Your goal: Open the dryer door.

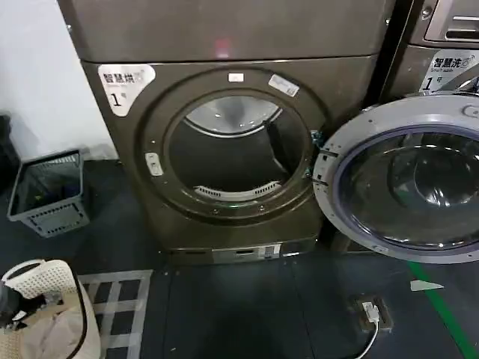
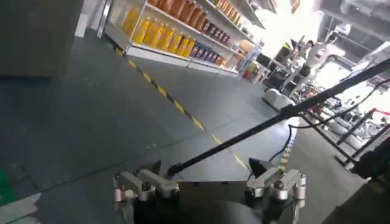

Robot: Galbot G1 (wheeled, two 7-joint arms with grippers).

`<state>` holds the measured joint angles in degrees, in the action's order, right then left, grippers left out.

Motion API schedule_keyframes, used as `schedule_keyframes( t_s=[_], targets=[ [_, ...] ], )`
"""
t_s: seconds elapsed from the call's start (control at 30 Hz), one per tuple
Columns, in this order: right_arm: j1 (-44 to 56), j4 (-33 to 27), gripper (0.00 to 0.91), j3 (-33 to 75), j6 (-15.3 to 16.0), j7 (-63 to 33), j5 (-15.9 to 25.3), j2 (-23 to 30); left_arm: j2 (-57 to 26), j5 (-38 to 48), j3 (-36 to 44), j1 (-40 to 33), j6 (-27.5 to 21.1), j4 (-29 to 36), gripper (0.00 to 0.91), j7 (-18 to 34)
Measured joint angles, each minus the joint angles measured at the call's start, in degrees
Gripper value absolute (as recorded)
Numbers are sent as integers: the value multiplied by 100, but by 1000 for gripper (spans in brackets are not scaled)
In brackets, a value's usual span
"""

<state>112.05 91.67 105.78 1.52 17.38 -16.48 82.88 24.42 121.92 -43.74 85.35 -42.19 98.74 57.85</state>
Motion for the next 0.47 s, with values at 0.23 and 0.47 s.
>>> schedule_keyframes(
  t_s=[0.23,0.47],
  targets=[
    [-8,-4,907,1,-16,27,22,22,2,-9,1,-14,0,-52,907,0],
    [-6,-1,907,1,-28,49,30,17,4,9,18,-22,0,-61,907,-1]
  ],
)
